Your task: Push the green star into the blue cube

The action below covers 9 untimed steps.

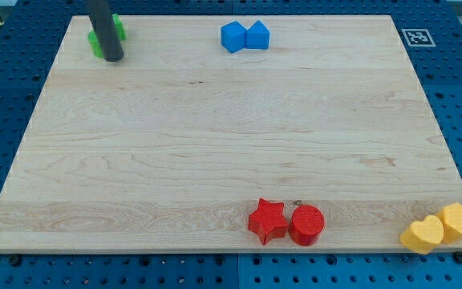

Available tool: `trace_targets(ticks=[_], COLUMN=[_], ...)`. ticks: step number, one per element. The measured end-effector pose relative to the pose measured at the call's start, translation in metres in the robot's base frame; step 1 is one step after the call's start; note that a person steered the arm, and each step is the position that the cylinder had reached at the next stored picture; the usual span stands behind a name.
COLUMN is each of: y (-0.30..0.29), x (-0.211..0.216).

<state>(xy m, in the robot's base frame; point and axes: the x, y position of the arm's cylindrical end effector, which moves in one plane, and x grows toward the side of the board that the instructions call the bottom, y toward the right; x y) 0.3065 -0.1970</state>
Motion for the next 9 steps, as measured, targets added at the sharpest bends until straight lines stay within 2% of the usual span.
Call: trace_targets(ticks=[1,3,5,7,9], y=[0.001,-0.059,-0.070,-0.034,-0.077], x=[0.008,0.008,-0.042,-0.050,-0.065])
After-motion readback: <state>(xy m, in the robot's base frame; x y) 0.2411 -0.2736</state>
